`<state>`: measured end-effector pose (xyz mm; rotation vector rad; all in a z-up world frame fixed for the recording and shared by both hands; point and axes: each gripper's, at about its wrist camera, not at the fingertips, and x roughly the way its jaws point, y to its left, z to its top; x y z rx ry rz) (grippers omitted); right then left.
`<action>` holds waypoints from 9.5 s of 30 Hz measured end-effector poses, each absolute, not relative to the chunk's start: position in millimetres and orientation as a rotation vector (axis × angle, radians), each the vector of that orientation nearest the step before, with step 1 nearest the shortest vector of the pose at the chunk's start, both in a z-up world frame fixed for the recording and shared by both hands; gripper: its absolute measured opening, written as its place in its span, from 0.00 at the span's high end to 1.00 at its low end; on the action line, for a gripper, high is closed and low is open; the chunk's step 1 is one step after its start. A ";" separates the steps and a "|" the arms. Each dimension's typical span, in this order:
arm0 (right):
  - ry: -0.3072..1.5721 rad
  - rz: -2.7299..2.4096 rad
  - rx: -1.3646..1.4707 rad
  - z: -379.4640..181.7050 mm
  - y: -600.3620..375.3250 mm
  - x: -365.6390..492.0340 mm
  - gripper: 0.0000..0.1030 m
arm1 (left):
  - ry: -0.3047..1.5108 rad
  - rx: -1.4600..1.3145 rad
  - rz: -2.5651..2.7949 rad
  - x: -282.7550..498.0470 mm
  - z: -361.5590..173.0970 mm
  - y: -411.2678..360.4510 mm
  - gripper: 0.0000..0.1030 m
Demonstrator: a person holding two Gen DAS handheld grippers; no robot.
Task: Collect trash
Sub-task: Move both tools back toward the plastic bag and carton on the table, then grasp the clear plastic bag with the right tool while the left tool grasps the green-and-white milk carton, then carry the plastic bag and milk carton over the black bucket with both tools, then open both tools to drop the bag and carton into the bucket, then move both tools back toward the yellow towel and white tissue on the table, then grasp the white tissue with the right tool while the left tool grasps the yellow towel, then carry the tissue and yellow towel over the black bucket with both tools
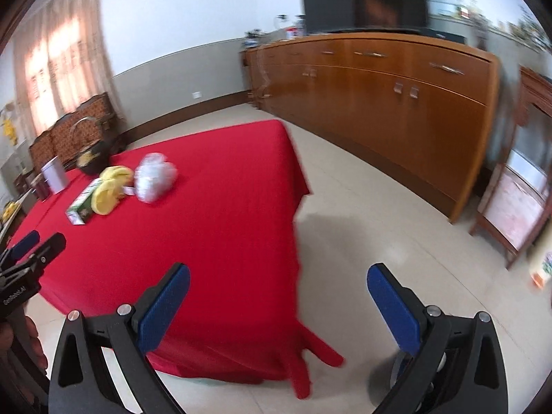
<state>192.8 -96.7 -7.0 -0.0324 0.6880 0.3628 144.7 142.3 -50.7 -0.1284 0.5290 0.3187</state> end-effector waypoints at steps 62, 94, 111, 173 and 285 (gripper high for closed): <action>0.704 0.464 -0.115 1.1 17.8 250.4 0.55 | 0.574 -0.146 0.293 174.1 -40.1 214.4 0.46; 0.695 0.173 -0.014 9.7 -188.8 162.8 0.55 | 0.549 -0.056 -0.097 171.8 -28.8 36.6 0.47; 0.707 0.025 0.043 4.9 -276.5 130.7 0.55 | 0.575 0.001 -0.281 177.4 -35.3 -59.7 0.47; 1.156 0.018 -0.090 -222.1 -431.1 172.5 0.04 | 1.005 0.195 -0.442 221.5 -202.2 -244.0 0.01; 0.828 0.746 -0.280 -47.6 173.4 370.0 0.63 | 0.738 -0.191 0.178 292.7 -78.6 236.2 0.85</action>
